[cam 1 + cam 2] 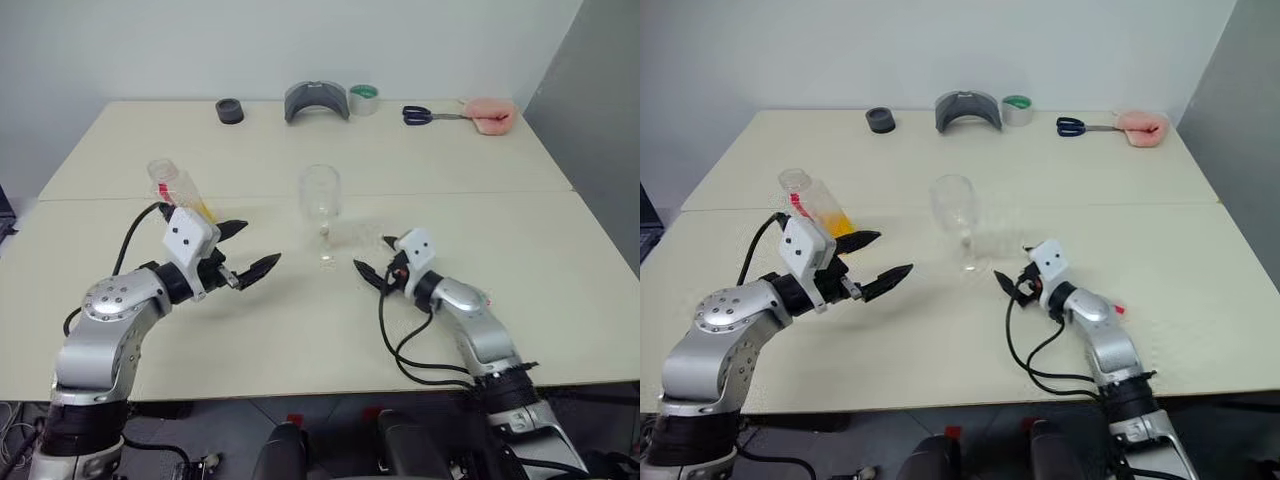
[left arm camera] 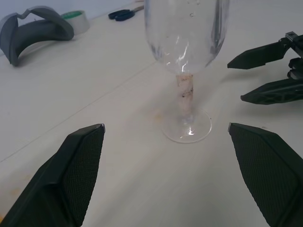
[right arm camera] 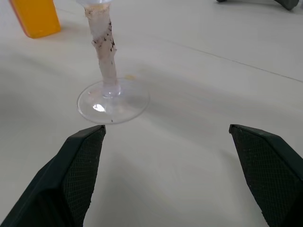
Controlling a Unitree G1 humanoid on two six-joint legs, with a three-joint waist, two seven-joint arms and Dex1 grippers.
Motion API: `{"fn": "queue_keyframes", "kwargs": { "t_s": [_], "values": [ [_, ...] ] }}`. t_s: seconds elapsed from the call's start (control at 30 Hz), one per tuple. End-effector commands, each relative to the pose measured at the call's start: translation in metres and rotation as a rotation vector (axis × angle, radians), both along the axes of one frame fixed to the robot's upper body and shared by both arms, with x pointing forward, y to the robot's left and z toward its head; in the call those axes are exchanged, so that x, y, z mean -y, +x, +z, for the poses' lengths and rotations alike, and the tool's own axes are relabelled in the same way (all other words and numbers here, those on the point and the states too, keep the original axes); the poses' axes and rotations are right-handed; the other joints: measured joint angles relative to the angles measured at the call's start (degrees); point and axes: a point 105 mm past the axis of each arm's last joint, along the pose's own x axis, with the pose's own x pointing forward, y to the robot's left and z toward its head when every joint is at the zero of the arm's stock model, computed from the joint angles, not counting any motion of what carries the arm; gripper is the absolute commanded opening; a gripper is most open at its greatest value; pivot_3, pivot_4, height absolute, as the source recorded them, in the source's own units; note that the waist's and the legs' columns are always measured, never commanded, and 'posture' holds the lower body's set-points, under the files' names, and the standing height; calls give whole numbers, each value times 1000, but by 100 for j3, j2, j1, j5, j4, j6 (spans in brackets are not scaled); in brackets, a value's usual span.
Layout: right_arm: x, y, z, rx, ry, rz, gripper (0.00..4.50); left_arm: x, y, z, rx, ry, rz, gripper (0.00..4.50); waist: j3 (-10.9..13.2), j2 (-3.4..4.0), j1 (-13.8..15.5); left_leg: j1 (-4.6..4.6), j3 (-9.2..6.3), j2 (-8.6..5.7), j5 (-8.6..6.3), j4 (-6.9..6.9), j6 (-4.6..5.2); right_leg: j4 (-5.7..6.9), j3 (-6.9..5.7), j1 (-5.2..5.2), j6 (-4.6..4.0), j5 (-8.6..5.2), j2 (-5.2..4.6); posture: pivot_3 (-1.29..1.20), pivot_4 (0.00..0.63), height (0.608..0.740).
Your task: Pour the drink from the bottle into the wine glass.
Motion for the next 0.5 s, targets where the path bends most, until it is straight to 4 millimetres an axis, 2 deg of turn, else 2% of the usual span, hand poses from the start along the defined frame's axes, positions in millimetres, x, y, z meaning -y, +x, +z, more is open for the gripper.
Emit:
{"fn": "queue_keyframes", "kwargs": {
  "t_s": [0.03, 0.17, 0.27, 0.5],
  "values": [
    [3, -16, 20, 69, 8, 38, 4456, -4, -11, 3, 28, -13, 37, 4500, 0, 0, -1, 1, 1, 0, 0, -1, 0, 0, 1, 0, 0, 0, 0, 0, 150, 740],
    [4, -38, 21, 112, -10, 94, 4456, -12, -18, -18, -5, -20, 121, 4500, 0, 0, 14, 1, -1, 0, 0, 1, 0, -1, 0, 3, 0, 0, 0, 0, 150, 740],
    [-1, -60, 22, 89, -16, 196, 4456, -28, -22, -37, -15, -65, 268, 4500, 0, 0, 19, 2, -1, 0, 0, 0, 0, -7, 0, 5, 1, 0, -1, 0, 150, 740],
    [-9, -86, 59, 165, 51, 300, 4456, -62, -28, -61, -3, -120, 533, 4500, -1, -4, 43, 4, -7, 2, 0, 1, 0, -9, -5, 10, 1, -1, 0, 0, 150, 740]
  ]
}}
